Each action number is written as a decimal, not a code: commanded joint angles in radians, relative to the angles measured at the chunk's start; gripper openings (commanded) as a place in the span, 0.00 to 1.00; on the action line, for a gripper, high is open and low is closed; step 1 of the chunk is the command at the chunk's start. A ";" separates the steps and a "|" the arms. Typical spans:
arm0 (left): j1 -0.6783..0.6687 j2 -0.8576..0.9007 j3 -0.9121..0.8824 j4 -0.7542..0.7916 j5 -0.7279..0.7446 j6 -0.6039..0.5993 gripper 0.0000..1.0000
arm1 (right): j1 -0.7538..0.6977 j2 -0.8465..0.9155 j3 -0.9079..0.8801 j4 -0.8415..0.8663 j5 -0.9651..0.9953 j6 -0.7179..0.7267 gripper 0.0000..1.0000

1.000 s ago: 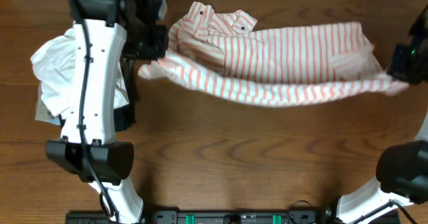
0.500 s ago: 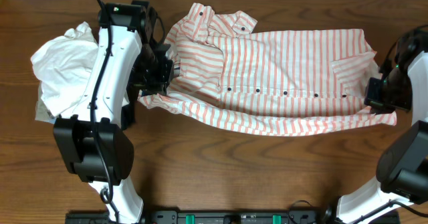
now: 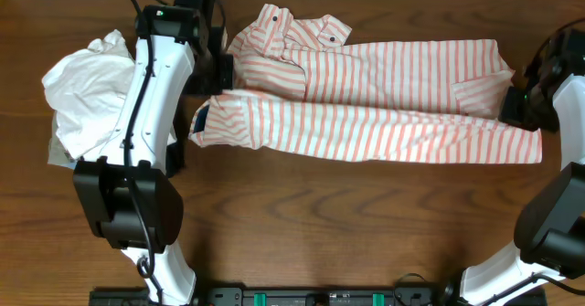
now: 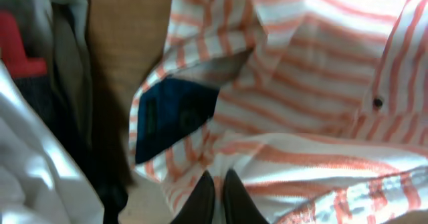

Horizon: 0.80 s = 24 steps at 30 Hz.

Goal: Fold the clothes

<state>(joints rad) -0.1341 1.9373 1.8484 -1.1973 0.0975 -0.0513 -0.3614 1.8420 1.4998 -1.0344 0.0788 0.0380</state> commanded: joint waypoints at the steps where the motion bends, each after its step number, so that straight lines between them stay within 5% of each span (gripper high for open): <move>1: 0.005 0.004 -0.006 0.049 -0.057 -0.031 0.06 | -0.008 -0.005 0.000 0.035 0.027 0.017 0.02; 21: 0.005 0.004 -0.209 0.404 -0.058 -0.033 0.06 | -0.006 0.074 -0.025 0.129 0.018 0.036 0.03; 24: 0.005 0.004 -0.209 0.457 -0.058 -0.033 0.06 | -0.006 0.099 -0.025 0.132 0.014 0.036 0.11</move>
<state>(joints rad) -0.1383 1.9377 1.6428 -0.7746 0.0887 -0.0788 -0.3614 1.9057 1.4815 -0.9119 0.0620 0.0525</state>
